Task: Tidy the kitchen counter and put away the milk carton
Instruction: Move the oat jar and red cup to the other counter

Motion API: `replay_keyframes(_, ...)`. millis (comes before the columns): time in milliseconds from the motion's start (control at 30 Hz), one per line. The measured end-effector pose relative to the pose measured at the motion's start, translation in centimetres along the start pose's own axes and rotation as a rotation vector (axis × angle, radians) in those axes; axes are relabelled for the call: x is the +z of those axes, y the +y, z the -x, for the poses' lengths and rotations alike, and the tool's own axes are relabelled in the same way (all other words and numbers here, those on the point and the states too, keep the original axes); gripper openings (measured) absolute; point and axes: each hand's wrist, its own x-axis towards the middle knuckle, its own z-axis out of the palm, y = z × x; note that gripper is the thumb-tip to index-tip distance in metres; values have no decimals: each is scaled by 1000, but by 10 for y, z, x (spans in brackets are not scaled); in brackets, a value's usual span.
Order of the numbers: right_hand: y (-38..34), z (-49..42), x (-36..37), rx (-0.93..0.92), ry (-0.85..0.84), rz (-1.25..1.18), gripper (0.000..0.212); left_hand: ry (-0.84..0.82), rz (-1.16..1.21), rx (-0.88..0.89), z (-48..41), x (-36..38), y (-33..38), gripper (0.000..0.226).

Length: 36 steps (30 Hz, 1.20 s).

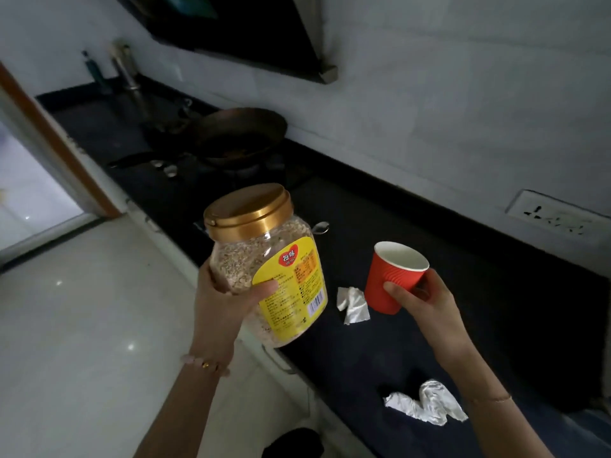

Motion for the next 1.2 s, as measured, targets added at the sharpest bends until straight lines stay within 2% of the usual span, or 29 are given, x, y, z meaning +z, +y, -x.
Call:
replay_keyframes(100, -1, 8, 23, -5, -143, 16, 43, 206, 0, -14, 38, -34, -2, 108)
replay_keyframes(267, -8, 18, 81, -29, -369, 51, 42, 468, -48, -23, 93, -97, -5, 108)
replay_keyframes(367, -13, 24, 126, -54, -508, 47, 43, 597, -11, -22, 113, -133, -9, 96)
replay_keyframes(567, -21, 37, 226, -60, -767, 33, 46, 808, 36, -7, 127, -201, -15, 108)
replay_keyframes(700, -24, 39, 302, -71, -874, 35, 46, 894, 57, 2, 112, -252, -22, 108)
replay_keyframes(800, -24, 37, 363, -69, -888, 47, 45, 931, 75, 1, 89, -298, -27, 109)
replay_keyframes(1033, -41, 32, 489, -76, -897, 113, 55, 916, 66, -31, 26, -400, -28, 100)
replay_keyframes(1200, -45, 20, 571, -46, -931, 142, 53, 921, 57, -56, -27, -456, -33, 101)
